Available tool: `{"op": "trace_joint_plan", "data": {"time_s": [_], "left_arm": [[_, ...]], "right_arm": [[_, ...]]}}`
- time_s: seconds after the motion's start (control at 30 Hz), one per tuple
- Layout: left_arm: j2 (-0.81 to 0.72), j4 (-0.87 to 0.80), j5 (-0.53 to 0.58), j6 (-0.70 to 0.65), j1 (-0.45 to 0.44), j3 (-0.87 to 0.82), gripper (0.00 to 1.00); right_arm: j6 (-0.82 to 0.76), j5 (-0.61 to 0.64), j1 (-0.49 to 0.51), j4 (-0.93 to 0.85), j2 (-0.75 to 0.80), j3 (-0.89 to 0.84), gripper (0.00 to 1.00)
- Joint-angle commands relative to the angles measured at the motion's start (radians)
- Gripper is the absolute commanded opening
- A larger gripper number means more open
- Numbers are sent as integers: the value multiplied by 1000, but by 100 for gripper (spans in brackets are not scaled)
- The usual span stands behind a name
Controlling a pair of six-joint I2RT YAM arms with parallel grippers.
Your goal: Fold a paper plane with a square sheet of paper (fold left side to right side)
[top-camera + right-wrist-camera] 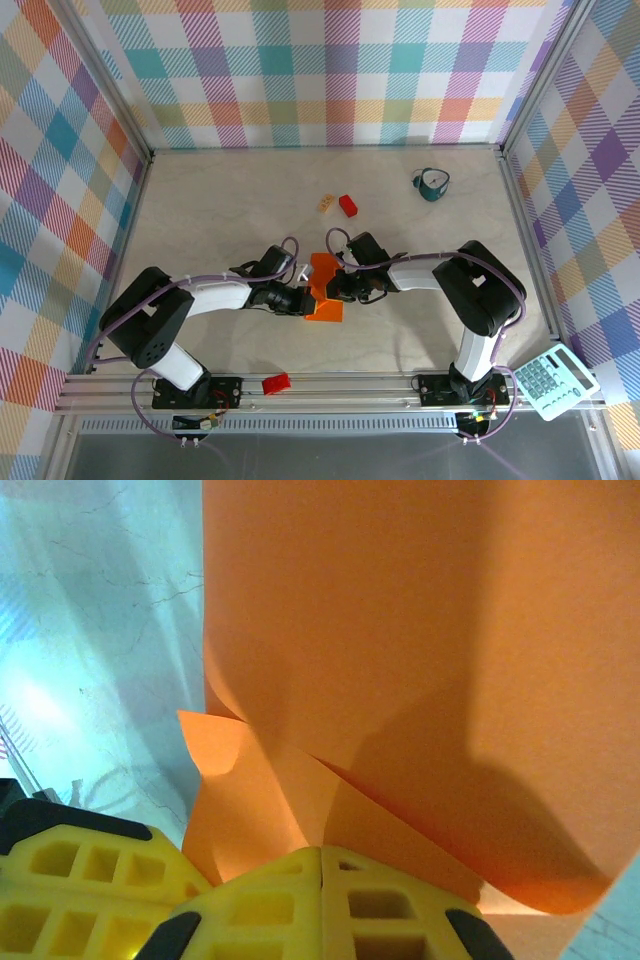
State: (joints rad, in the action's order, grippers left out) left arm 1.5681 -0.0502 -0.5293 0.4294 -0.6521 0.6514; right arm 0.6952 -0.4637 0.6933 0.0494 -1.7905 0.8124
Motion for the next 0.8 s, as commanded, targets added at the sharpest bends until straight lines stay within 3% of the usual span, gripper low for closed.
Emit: {"op": "trace_joint_plan", "data": {"time_s": [0.0, 0.77], "left_arm": [[11, -25, 15, -19, -1, -2, 0], [12, -41, 41, -27, -1, -24, 0]], "right_arm": [[-17, 34, -4, -104, -29, -20, 0], [-20, 31, -4, -105, -33, -19, 0]]}}
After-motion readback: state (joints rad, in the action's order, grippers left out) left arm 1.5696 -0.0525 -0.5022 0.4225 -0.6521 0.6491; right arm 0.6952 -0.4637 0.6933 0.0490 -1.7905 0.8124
